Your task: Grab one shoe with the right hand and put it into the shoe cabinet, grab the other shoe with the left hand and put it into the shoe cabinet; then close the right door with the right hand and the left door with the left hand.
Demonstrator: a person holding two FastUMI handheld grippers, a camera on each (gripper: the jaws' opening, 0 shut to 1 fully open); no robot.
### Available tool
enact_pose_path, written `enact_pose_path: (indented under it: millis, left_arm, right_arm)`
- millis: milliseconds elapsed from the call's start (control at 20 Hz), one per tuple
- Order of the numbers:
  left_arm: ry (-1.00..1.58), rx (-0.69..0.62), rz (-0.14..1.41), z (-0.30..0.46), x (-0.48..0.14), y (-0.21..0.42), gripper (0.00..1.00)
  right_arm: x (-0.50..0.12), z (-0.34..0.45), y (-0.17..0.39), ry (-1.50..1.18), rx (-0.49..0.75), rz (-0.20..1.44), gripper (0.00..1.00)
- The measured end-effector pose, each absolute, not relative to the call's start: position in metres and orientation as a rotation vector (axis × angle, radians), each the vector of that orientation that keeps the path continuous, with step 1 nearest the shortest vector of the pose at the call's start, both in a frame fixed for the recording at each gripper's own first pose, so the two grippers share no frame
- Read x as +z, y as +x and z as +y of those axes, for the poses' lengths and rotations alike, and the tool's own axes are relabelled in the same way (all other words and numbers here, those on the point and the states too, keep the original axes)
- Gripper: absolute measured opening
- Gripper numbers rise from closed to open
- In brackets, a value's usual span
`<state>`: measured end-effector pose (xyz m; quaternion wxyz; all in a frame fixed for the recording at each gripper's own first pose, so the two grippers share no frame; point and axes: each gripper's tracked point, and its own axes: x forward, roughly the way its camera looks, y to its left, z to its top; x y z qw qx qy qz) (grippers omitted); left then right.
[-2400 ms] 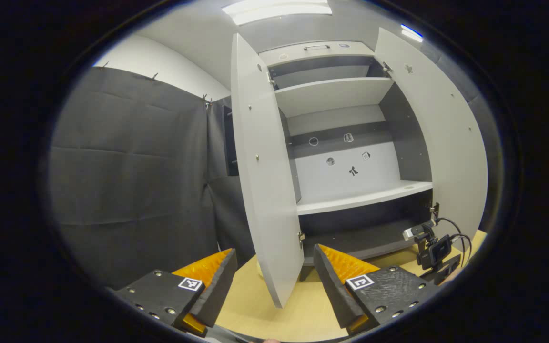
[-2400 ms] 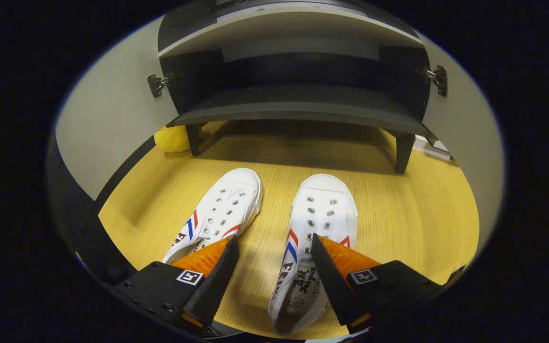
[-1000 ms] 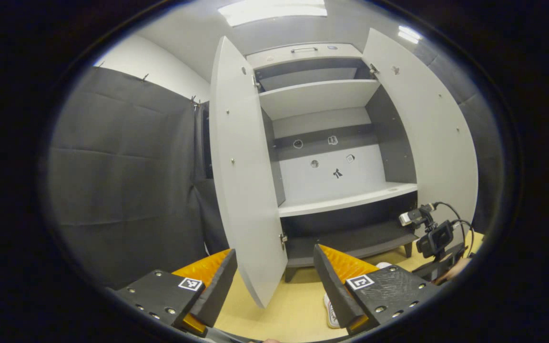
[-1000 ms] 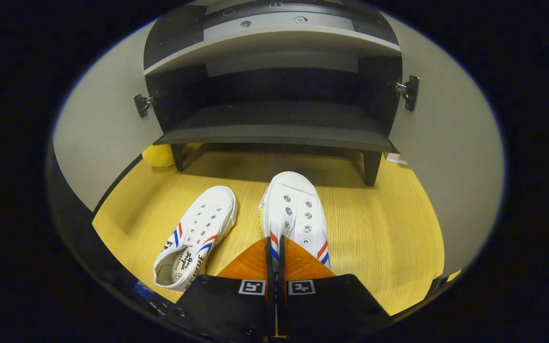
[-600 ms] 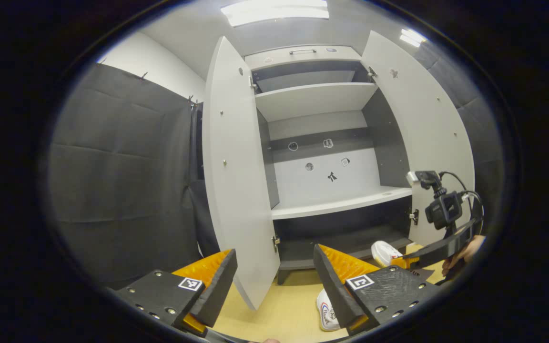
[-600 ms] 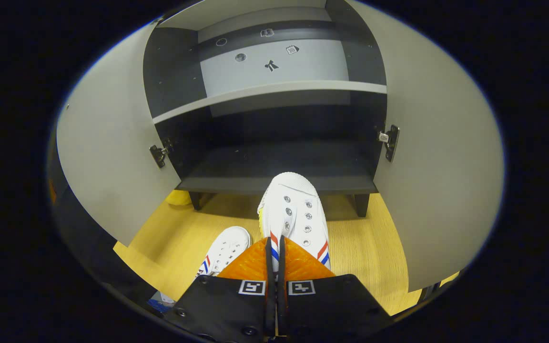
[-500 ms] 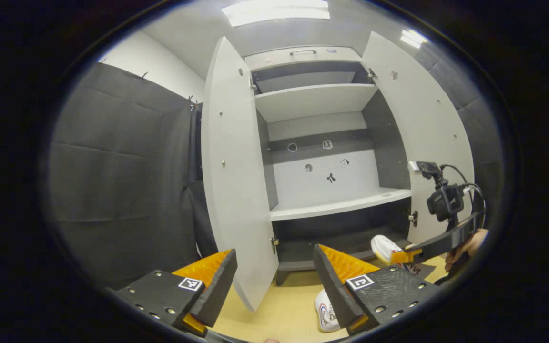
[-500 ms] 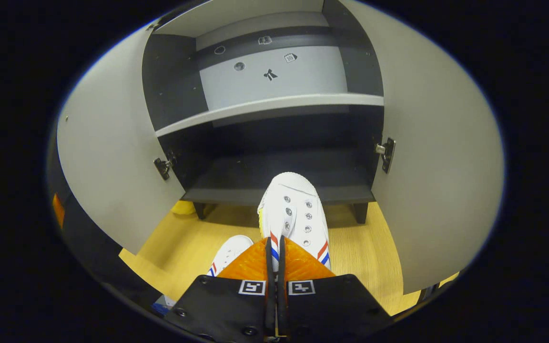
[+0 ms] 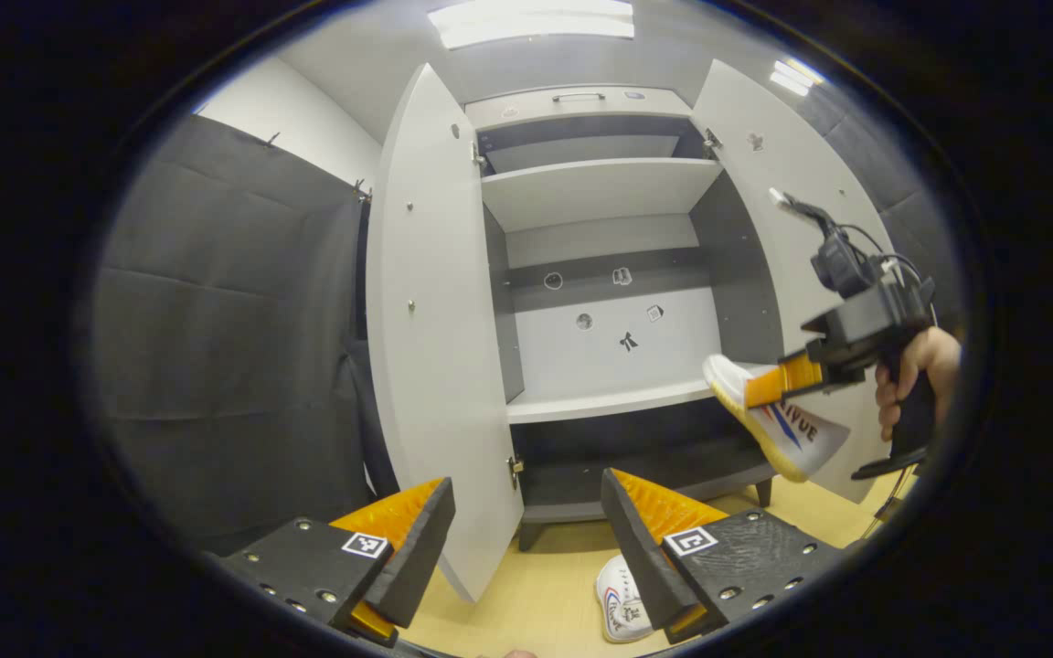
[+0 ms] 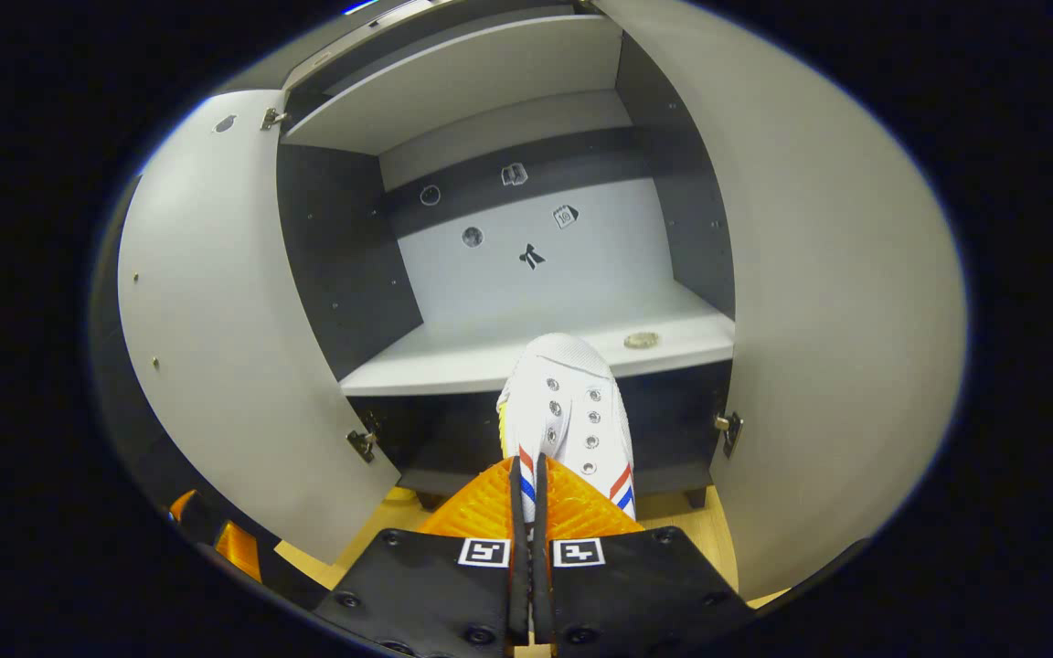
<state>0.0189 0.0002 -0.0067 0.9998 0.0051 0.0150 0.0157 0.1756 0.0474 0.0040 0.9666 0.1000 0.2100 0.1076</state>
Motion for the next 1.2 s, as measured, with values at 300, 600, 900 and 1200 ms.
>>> enact_pose_path:
  millis: [300,600,900,1200]
  left_arm:
    - [-0.004,0.038,0.038,0.004,-0.013,0.029,0.94]
    - [-0.005,0.043,0.065,0.001,-0.022,0.032,0.93]
    - [-0.014,0.066,0.094,0.002,-0.032,0.034,0.94]
    - [-0.028,0.079,0.149,0.007,-0.051,0.040,0.93]
  right_arm:
    - [0.059,0.043,0.235,0.189,0.189,0.316,0.03]
    - [0.079,0.037,0.307,0.167,0.144,0.289,0.03]
    - [0.049,0.032,0.370,0.159,0.078,0.381,0.03]
    - [0.021,0.032,0.397,0.140,0.033,0.444,0.05]
